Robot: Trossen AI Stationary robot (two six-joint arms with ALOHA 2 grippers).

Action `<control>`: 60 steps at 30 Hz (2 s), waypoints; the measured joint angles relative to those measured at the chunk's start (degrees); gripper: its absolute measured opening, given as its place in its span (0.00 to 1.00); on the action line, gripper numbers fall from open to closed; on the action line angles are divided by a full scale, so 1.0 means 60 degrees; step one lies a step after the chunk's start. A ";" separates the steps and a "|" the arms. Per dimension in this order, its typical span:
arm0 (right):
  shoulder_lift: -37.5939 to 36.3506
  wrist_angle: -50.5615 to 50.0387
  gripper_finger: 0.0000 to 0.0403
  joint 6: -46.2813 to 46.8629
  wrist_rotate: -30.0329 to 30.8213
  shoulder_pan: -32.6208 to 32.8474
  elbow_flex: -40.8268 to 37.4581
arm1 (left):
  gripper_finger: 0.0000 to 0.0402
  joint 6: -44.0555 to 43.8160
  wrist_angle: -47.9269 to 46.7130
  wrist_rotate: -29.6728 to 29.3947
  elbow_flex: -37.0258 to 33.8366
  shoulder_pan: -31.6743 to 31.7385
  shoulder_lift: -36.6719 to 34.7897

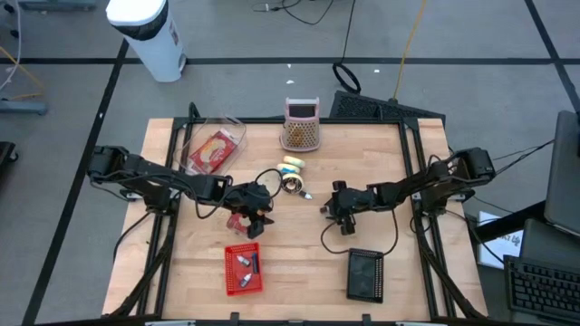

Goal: Pick & Place Food Item
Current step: Put the brown food coloring bottle into the red bin

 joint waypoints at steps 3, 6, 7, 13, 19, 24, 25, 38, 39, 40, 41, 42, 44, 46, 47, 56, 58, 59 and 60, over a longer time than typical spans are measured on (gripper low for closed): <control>0.0000 0.0024 0.49 0.0003 -0.0027 0.0000 0.0000 | 0.54 0.0069 0.0004 -0.0004 0.0000 0.0000 0.0000; 0.0000 0.0052 0.49 -0.0001 -0.0049 -0.0019 0.0000 | 0.54 0.0069 0.0007 -0.0004 0.0000 0.0000 0.0000; 0.0000 0.0046 0.48 -0.0001 -0.0065 -0.0043 0.0000 | 0.54 0.0037 0.0008 -0.0005 0.0000 0.0000 0.0000; 0.0007 0.0027 0.38 -0.0104 -0.0106 -0.0080 0.0000 | 0.54 -0.0071 0.0009 -0.0007 0.0000 0.0000 0.0000; 0.0007 0.0041 0.23 -0.0117 -0.0109 -0.0080 -0.0003 | 0.54 -0.0075 0.0015 -0.0085 0.0000 -0.0004 0.0000; 0.0009 0.0313 0.14 -0.0272 -0.0052 -0.0080 -0.0005 | 0.54 -0.0084 0.0540 -0.0493 0.0000 -0.0002 0.0000; 0.0018 0.0465 0.14 -0.0401 0.0000 -0.0081 -0.0009 | 0.54 -0.0090 0.0800 -0.0541 0.0000 0.0000 0.0000; 0.0011 0.5153 0.15 -0.4387 0.2951 -0.0046 -0.0010 | 0.54 -0.0313 0.5209 -0.2621 0.0004 0.0007 0.0973; 0.0011 0.5390 0.15 -0.4657 0.2984 -0.0033 -0.0010 | 0.54 -0.0355 0.5503 -0.2783 0.0004 0.0028 0.1159; 0.0011 0.5585 0.15 -0.4876 0.3011 -0.0017 -0.0007 | 0.54 -0.0392 0.5736 -0.2924 0.0007 0.0052 0.1333; 0.0011 0.5717 0.16 -0.5075 0.3016 0.0017 -0.0007 | 0.54 -0.0399 0.5934 -0.3063 0.0006 0.0092 0.1501; 0.0011 0.5817 0.16 -0.5243 0.3033 0.0066 -0.0007 | 0.54 -0.0399 0.6147 -0.3178 0.0007 0.0131 0.1661; 0.0011 0.6036 0.16 -0.5574 0.3398 0.0225 -0.0007 | 0.54 -0.0396 0.6592 -0.3374 0.0004 0.0227 0.1977; 0.0009 0.6288 0.16 -0.5922 0.4011 0.0422 -0.0005 | 0.54 -0.0397 0.6994 -0.3499 0.0004 0.0329 0.2232; 0.0007 0.6333 0.16 -0.6128 0.4204 0.0510 -0.0003 | 0.54 -0.0398 0.7194 -0.3511 0.0004 0.0385 0.2342; 0.0007 0.6814 0.17 -0.6640 0.4285 0.0823 -0.0003 | 0.54 -0.0609 0.8718 -0.3449 0.0004 0.0685 0.3084; 0.0007 0.6814 0.17 -0.6634 0.4265 0.0823 -0.0003 | 0.54 -0.0668 0.8942 -0.3389 0.0004 0.0706 0.3221; 0.0007 0.6820 0.17 -0.6632 0.4245 0.0823 -0.0003 | 0.54 -0.0720 0.9027 -0.3320 0.0005 0.0714 0.3295; 0.0007 0.6841 0.17 -0.6625 0.4204 0.0825 -0.0003 | 0.54 -0.0785 0.9153 -0.3206 0.0018 0.0732 0.3378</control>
